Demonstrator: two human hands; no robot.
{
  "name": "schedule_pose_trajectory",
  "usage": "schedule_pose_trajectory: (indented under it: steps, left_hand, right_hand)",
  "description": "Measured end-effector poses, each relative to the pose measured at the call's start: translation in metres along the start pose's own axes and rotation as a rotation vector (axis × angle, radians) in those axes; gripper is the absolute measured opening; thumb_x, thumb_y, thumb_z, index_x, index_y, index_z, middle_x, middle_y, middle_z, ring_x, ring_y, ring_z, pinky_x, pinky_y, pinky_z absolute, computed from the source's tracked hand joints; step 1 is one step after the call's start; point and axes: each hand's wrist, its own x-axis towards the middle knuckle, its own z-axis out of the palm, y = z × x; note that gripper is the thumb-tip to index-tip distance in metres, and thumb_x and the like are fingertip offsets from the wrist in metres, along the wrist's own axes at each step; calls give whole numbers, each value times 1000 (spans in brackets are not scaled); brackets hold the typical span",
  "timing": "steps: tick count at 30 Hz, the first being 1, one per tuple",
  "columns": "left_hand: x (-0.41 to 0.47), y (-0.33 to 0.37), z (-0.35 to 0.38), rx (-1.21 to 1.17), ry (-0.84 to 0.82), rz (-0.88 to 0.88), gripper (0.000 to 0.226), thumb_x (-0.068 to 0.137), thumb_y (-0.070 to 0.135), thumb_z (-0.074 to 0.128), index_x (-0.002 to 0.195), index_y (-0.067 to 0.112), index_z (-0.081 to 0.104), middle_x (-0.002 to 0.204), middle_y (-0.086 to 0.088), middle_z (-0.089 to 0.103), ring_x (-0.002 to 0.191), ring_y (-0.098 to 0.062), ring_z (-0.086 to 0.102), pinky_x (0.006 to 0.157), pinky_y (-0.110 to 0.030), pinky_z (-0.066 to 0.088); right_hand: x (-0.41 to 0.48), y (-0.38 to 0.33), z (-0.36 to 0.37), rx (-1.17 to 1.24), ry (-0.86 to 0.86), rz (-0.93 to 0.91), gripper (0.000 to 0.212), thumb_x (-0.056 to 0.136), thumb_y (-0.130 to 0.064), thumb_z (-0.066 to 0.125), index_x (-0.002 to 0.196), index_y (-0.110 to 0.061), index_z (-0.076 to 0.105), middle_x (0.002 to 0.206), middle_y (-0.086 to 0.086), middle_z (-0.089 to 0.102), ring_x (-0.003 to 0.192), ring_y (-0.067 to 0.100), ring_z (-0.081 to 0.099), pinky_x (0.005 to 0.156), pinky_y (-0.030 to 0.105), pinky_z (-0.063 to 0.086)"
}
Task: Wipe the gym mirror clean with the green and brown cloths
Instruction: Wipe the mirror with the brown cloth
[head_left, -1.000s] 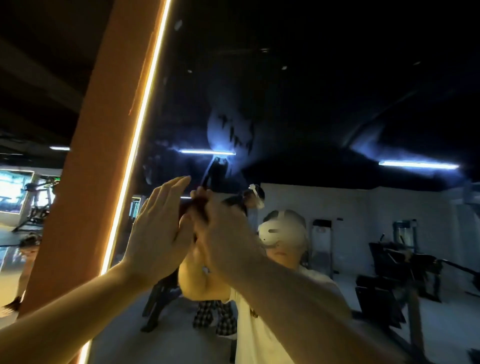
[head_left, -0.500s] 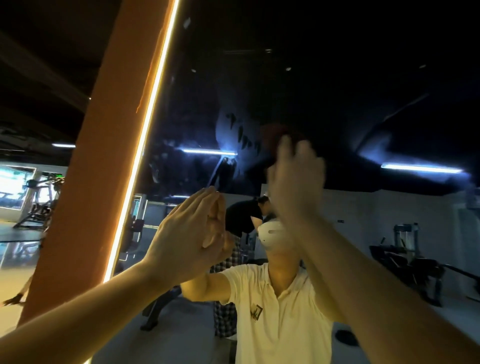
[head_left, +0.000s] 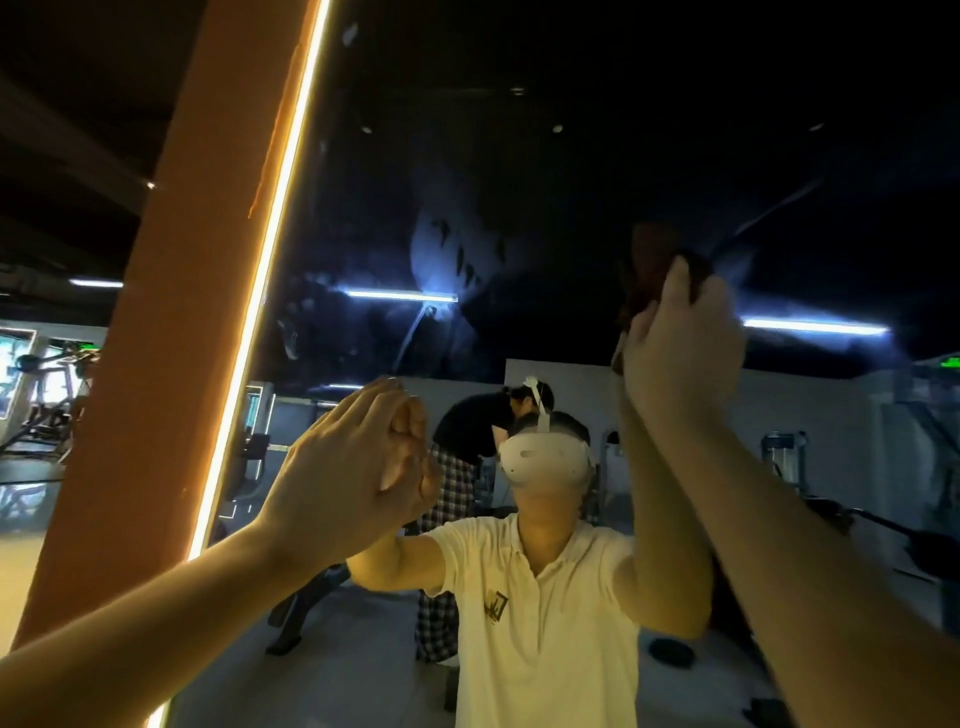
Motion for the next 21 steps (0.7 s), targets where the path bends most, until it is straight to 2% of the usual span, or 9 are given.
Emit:
schedule_pose_trajectory:
  steps: [2, 5, 7, 10, 12, 14, 16, 18, 21]
  left_hand:
    - [3, -2, 1, -25, 6, -34, 49, 89, 44, 48, 117, 8, 66, 113, -5, 72, 96, -22, 70, 85, -25, 52]
    - [16, -3, 7, -148, 136, -131, 29, 94, 32, 57, 114, 13, 66, 110, 2, 68, 93, -14, 64, 80, -28, 55]
    - [27, 5, 14, -243, 210, -95, 26, 94, 18, 62, 119, 12, 66, 115, 1, 66, 100, -15, 65, 84, -30, 56]
    - [43, 34, 28, -419, 175, -67, 44, 98, 15, 50, 141, 13, 58, 135, 2, 59, 121, -13, 59, 102, -29, 51]
    - [54, 48, 42, -400, 148, -133, 50, 102, 21, 45, 152, 16, 49, 146, 1, 49, 131, -15, 50, 110, -31, 44]
    - [62, 57, 56, -295, 132, -178, 53, 105, 32, 46, 157, 19, 42, 152, -4, 41, 137, -21, 40, 115, -35, 37]
    - [70, 64, 69, -191, 101, -139, 62, 105, 40, 46, 162, 19, 30, 163, -9, 28, 149, -28, 26, 121, -41, 24]
    - [80, 71, 80, -120, 68, -14, 68, 106, 37, 46, 165, 18, 17, 170, -11, 13, 157, -30, 9, 127, -48, 15]
    - [104, 88, 93, 88, -23, 363, 71, 107, 35, 47, 163, 17, 7, 171, -14, 12, 159, -31, 7, 128, -52, 16]
  right_hand:
    - [-22, -31, 4, 35, -41, 7, 63, 99, -31, 55, 155, -12, 36, 128, 22, 52, 104, 33, 57, 88, 45, 53]
    - [-68, -81, 12, 125, -125, -313, 64, 94, -31, 64, 151, -14, 43, 117, 15, 55, 97, 27, 57, 84, 40, 51]
    - [-81, -92, 16, 172, -164, -450, 60, 96, -31, 62, 151, -14, 44, 117, 14, 58, 99, 26, 59, 86, 40, 51]
    - [-71, -80, 9, 303, -323, -460, 64, 100, -30, 62, 156, -9, 37, 126, 14, 58, 105, 25, 61, 91, 41, 54]
    - [-65, -61, -2, 453, -479, -439, 68, 103, -25, 58, 161, -11, 26, 134, 12, 55, 107, 21, 61, 90, 39, 56]
    - [-64, -36, -13, 563, -562, -407, 65, 105, -23, 49, 162, -22, 19, 138, 5, 50, 108, 15, 60, 88, 37, 58]
    - [-62, -8, -26, 540, -466, -389, 60, 102, -23, 48, 156, -29, 24, 135, 1, 49, 108, 14, 58, 88, 36, 57]
    - [-57, 20, -35, 360, -267, -386, 59, 96, -16, 61, 151, -20, 39, 135, 5, 53, 112, 21, 59, 92, 34, 50]
    - [-46, 47, -30, 175, -122, -279, 63, 88, -9, 73, 147, -7, 51, 145, 17, 53, 129, 36, 54, 103, 45, 44]
